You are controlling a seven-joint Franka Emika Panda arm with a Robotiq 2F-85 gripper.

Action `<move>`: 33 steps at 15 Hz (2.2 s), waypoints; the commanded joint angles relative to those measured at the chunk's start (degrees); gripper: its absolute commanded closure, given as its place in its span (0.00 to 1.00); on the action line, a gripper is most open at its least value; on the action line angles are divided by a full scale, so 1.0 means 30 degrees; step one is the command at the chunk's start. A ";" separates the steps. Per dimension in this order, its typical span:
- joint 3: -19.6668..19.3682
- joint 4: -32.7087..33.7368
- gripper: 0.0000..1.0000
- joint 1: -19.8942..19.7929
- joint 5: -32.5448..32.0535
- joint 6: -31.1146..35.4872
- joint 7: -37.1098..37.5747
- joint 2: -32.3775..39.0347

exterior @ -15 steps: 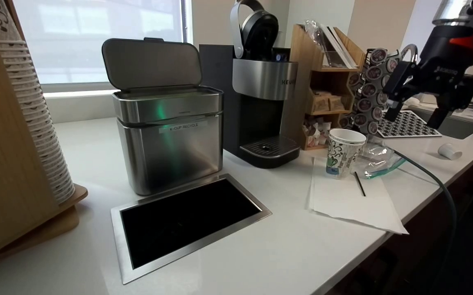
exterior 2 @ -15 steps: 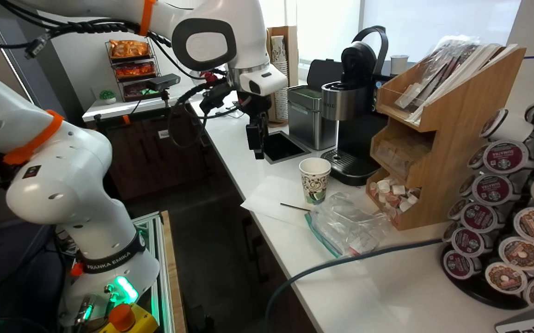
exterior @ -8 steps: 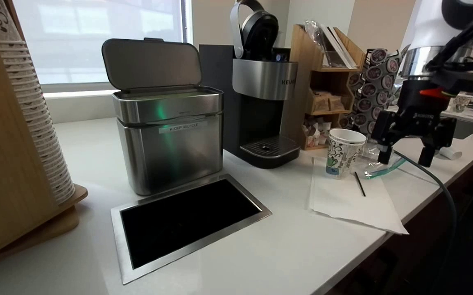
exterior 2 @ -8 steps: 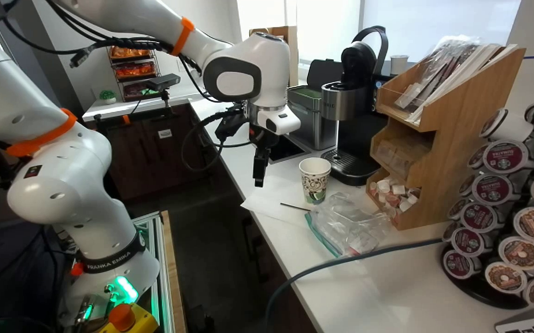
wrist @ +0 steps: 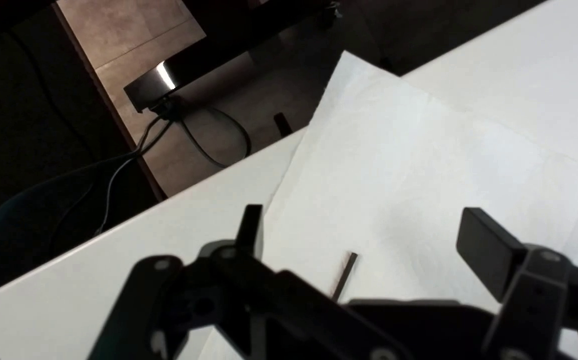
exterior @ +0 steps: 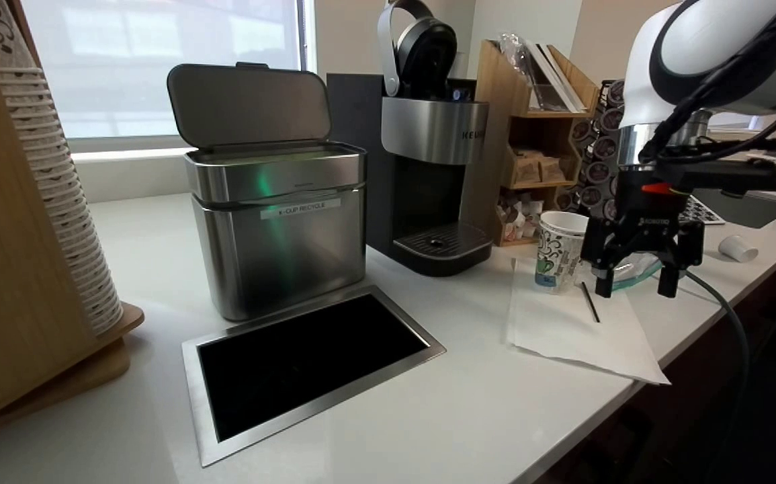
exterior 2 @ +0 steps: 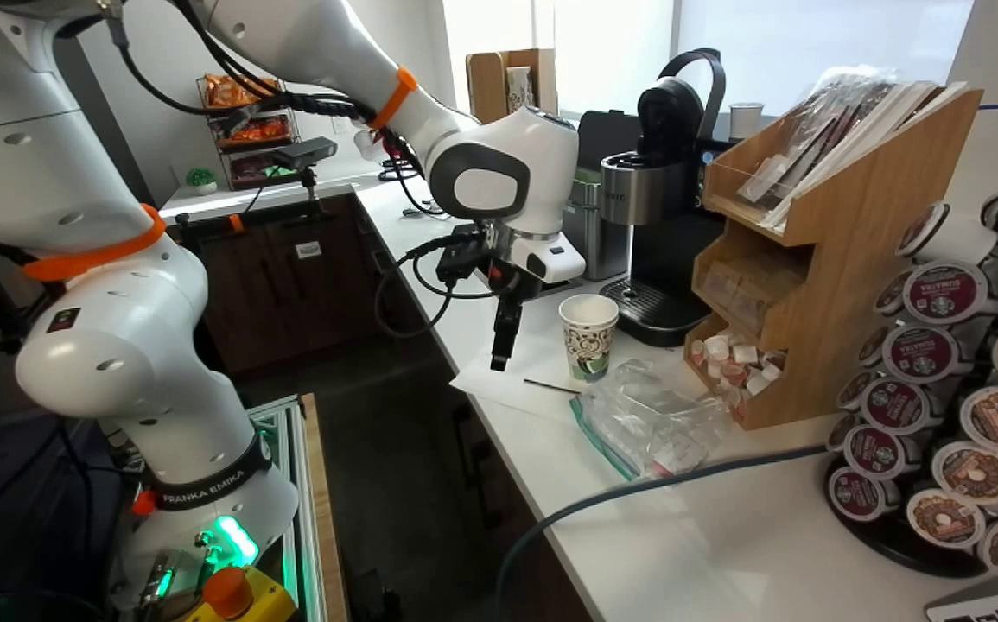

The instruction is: Put the black straw from the napkin in the stacked coffee cups on the napkin.

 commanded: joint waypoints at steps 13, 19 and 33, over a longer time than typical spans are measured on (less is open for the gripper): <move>-0.0778 0.2716 0.16 0.0959 -0.1243 0.1345 0.0913 0.3911; -0.0837 0.2930 0.51 0.1284 -0.1365 0.1646 0.0953 0.4408; -0.1038 0.2861 0.53 0.1401 -0.1218 0.1412 0.0878 0.4490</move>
